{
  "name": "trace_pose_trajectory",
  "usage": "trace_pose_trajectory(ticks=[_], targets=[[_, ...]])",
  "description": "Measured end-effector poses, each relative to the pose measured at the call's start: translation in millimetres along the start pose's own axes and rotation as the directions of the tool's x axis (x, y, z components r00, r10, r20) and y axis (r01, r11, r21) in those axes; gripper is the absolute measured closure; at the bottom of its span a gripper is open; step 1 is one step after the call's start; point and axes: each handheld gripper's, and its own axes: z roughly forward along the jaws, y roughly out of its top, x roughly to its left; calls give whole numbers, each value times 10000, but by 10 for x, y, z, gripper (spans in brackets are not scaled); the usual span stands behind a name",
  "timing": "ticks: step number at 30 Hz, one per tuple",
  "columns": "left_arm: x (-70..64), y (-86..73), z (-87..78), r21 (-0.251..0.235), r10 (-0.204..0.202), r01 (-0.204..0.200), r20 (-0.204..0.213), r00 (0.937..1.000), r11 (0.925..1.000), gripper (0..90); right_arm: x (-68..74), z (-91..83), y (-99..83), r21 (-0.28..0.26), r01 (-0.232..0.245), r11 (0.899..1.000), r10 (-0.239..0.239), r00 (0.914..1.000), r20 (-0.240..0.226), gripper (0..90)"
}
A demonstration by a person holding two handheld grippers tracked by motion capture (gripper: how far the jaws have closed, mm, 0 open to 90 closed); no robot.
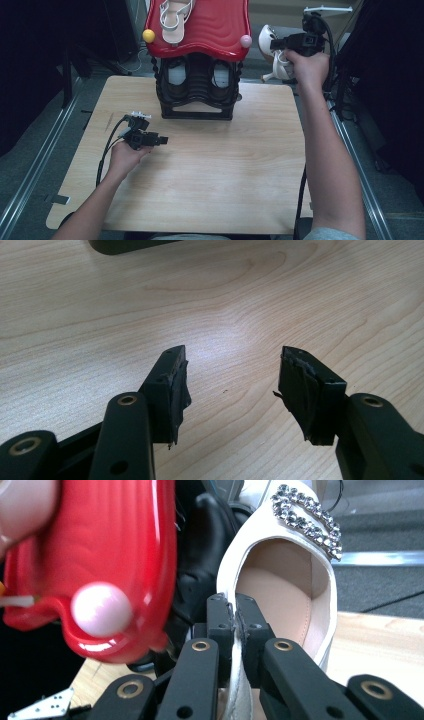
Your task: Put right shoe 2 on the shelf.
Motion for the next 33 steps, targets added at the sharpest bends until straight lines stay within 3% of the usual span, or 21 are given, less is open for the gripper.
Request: trace_pose_trajectory(ticks=[7, 18, 27, 33], targets=[[-16, -3, 17, 37, 71, -71, -17, 10000, 10000, 456, 201, -125, 256, -399, 187, 9990, -185, 9998, 49, 887], [-21, -3, 17, 56, 94, -94, 31, 10000, 9999, 456, 687, -154, 630, -772, 981, 9922, -981, 9952, 41, 887], [-21, -2, 8, 9, 88, -88, 106, 9999, 10000, 456, 1088, 65, 797, -710, 1629, 9841, -1637, 9865, -61, 887], [-26, -8, 7, 17, 125, -125, 104, 9999, 9999, 456, 1259, 256, 850, -686, 1823, 9808, -1838, 9828, -161, 887]])
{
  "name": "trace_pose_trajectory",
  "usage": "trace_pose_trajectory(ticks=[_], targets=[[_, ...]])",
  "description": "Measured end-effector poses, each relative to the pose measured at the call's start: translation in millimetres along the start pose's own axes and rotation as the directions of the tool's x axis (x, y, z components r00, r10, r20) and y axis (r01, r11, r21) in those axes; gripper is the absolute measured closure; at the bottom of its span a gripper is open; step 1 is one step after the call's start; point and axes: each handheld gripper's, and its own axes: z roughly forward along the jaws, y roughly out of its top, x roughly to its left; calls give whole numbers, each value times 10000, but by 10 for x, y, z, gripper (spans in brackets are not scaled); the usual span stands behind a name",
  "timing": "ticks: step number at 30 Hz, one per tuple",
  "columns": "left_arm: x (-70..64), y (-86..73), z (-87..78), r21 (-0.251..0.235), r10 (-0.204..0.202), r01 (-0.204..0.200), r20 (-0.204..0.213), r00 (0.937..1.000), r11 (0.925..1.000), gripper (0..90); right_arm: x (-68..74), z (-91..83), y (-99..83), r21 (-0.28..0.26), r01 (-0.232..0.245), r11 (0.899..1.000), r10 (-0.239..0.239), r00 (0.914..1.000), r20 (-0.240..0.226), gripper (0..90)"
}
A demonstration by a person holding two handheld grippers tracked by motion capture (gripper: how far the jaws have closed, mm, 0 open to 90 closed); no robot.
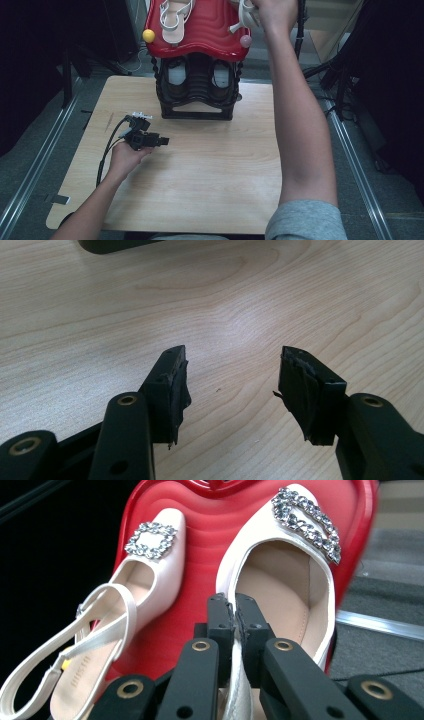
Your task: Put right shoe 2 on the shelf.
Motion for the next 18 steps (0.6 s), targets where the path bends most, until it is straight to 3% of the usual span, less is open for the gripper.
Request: trace_pose_trajectory(ticks=[7, 18], targets=[[6, -8, -3, 4, -9, 9, -34, 10000, 10000, 456, 134, 199, -32, 78, 695, 9976, -697, 9973, 230, 886], [-10, -10, 6, 28, 36, -36, -12, 10000, 10000, 456, 225, 391, -245, 399, 1440, 9888, -1453, 9888, 342, 885]])
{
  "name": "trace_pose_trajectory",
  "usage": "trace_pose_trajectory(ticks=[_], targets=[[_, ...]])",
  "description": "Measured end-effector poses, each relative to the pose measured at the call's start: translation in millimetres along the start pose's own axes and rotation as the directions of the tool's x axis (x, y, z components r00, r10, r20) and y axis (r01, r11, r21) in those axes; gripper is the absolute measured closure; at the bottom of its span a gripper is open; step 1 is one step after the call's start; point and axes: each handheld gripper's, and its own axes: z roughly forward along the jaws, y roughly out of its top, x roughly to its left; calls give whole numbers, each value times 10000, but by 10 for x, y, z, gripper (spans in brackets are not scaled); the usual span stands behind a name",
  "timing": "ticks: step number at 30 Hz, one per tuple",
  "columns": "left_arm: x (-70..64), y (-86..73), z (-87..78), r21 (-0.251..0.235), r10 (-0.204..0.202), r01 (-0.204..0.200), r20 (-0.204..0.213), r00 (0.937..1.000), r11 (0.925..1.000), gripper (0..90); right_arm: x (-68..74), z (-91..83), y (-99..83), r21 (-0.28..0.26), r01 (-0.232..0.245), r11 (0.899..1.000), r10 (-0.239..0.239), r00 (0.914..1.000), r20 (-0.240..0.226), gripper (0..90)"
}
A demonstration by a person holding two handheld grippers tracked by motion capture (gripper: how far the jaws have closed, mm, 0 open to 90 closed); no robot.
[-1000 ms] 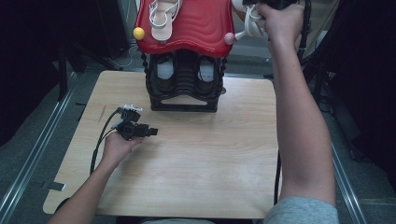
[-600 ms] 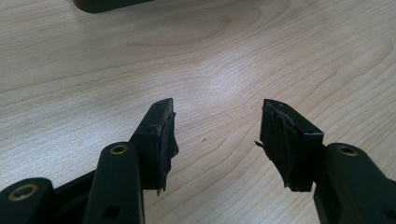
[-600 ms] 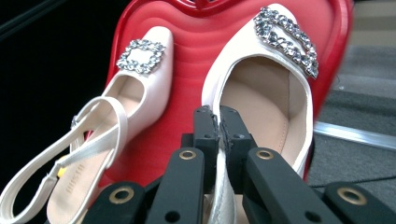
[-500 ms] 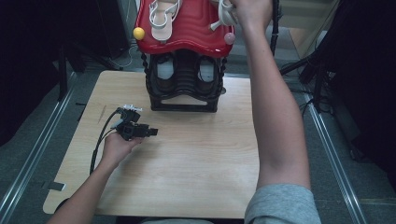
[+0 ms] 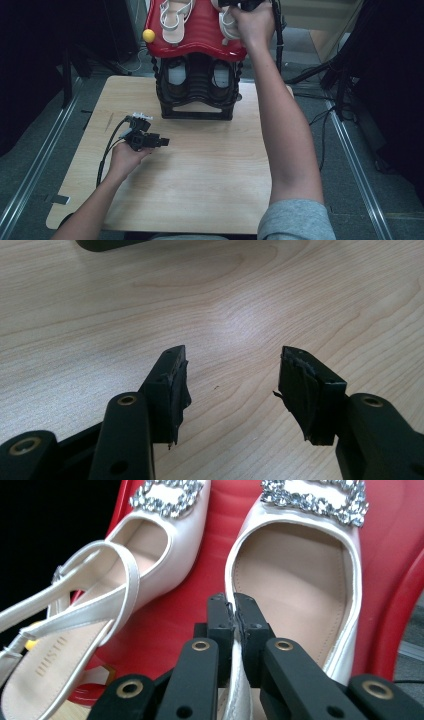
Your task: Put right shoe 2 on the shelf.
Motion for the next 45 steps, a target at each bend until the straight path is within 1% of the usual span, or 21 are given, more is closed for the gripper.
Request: trace_pose_trajectory(ticks=[6, 10, 12, 15, 17, 19, 20, 21, 22, 23, 24, 28, 31, 36, 41, 45], targets=[[3, -1, 5, 5, -9, 9, -30, 10000, 10000, 455, 50, 99, -85, 212, 216, 9995, -216, 9998, 37, 884], [1, -1, 11, 14, -19, 19, -19, 10000, 10000, 455, 74, 106, -109, 162, 249, 9996, -249, 9997, 13, 883], [-3, -1, 14, 16, -16, 16, -35, 10000, 10000, 455, 78, 108, -119, 191, 309, 9993, -308, 9995, -96, 883], [-5, 2, 16, 23, -4, 4, -22, 10000, 10000, 455, 86, 108, -133, 227, 250, 9994, -247, 9996, -153, 872], [-6, 4, 16, 31, 5, -4, -17, 10000, 10000, 455, 68, 99, -135, 206, 52, 9998, -47, 9997, -249, 858], [-6, 5, 17, 28, 4, -4, -13, 10000, 10000, 454, 56, 80, -131, 71, -129, 9999, 132, 9990, -421, 821], [-5, 5, 18, 34, 7, -7, -16, 10000, 10000, 454, 48, 70, -127, 18, -202, 9998, 202, 9985, -510, 784], [-2, 5, 19, 48, 2, -2, 2, 10000, 10000, 454, 44, 61, -121, 27, -370, 9993, 371, 9971, -657, 738], [0, 4, 21, 43, -4, 5, -8, 10000, 10000, 453, 38, 53, -115, 35, -500, 9987, 501, 9953, -823, 723], [3, 4, 20, 64, 21, -21, -9, 10000, 10000, 453, 43, 45, -109, 67, -497, 9987, 500, 9951, -848, 713], [3, 4, 21, 53, -5, 5, -15, 10000, 10000, 453, 48, 37, -103, 88, -464, 9989, 470, 9959, -769, 707], [5, 5, 18, 36, -5, 5, -31, 10000, 10000, 452, 28, -3, -82, 66, -745, 9972, 748, 9936, -844, 683], [5, 5, 19, 43, -4, 4, -32, 10000, 10000, 452, 12, -64, -61, -121, -798, 9967, 785, 9934, -830, 681], [-3, 5, 23, 69, -9, 10, -43, 10000, 10000, 452, -15, -172, -25, -204, -844, 9962, 825, 9932, -820, 713], [0, 5, 20, 98, 4, -4, -35, 10000, 10000, 451, -77, -238, -32, -86, -829, 9965, 822, 9947, -625, 728], [-4, 4, 21, 95, 7, -7, -49, 10000, 10000, 451, -150, -308, -54, -188, -926, 9955, 914, 9941, -585, 736]])
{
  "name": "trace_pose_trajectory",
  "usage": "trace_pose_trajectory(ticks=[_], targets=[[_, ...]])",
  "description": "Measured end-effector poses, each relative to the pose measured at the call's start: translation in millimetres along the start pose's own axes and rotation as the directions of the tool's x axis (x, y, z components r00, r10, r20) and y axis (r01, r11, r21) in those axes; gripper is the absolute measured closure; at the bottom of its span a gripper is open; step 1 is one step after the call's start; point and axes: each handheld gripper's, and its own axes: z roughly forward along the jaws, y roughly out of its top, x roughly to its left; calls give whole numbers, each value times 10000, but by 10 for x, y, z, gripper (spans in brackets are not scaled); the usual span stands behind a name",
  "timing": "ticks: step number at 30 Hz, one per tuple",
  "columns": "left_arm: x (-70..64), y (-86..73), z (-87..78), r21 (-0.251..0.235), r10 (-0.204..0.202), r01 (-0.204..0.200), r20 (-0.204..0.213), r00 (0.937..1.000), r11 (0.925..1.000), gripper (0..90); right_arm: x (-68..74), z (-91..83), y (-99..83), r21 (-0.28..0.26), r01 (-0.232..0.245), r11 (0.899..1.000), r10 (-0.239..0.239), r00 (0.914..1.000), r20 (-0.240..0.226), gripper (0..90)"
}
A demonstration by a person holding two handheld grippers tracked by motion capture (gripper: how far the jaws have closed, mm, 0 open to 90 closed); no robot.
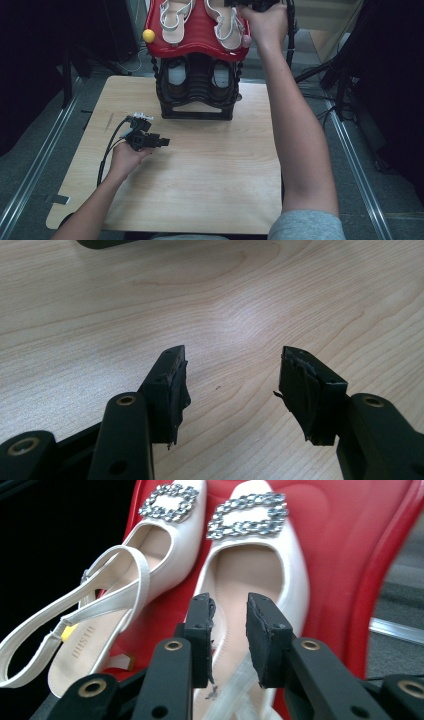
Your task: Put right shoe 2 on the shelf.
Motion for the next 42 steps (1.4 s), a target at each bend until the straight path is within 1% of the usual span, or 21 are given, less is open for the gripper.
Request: trace_pose_trajectory(ticks=[5, 6, 10, 12, 15, 19, 23, 25, 27, 29, 33, 39, 42], targets=[[4, -1, 3, -6, -9, 9, -27, 10000, 10000, 451, -134, -121, -58, -165, -115, 9998, 115, 9999, 36, 738], [8, 0, 0, 32, 43, -43, -31, 10000, 10000, 451, -164, -140, -76, -182, -156, 9997, 157, 9998, 97, 738], [6, -1, 4, -6, 12, -12, -47, 10000, 10000, 451, -289, -209, -143, -229, -223, 9995, 232, 9989, 396, 738], [6, -1, 6, -15, 8, -8, -52, 10000, 10000, 451, -352, -245, -172, -314, -377, 9988, 389, 9985, 381, 739], [9, -1, 7, 2, 45, -45, -58, 10000, 10000, 451, -434, -288, -227, -323, -444, 9985, 458, 9980, 446, 739], [9, -2, 9, -28, -16, 16, -71, 10000, 10000, 451, -522, -311, -329, -333, -479, 9983, 495, 9975, 500, 742], [12, 0, 4, -46, -12, 12, -62, 10000, 10000, 450, -611, -306, -471, -370, -586, 9976, 604, 9969, 494, 739], [12, -1, 7, -47, -22, 21, -82, 10000, 10000, 450, -666, -302, -550, -476, -730, 9962, 753, 9961, 471, 737], [13, 0, 6, -39, -22, 22, -75, 10000, 10000, 450, -733, -285, -620, -432, -842, 9955, 861, 9953, 437, 734], [15, 1, 3, -49, -61, 61, -51, 10000, 10000, 450, -797, -272, -686, -374, -954, 9947, 973, 9939, 512, 734], [24, 2, 0, -94, -120, 120, -59, 9999, 9999, 449, -899, -246, -846, -352, -965, 9947, 985, 9934, 580, 736], [27, 5, -5, -109, -92, 91, -68, 9999, 9999, 448, -1003, -186, -1152, -320, -1022, 9943, 1038, 9932, 530, 734], [24, 3, -3, -158, -97, 96, -96, 9999, 9998, 447, -1030, -150, -1312, -161, -1206, 9926, 1211, 9919, 387, 734]])
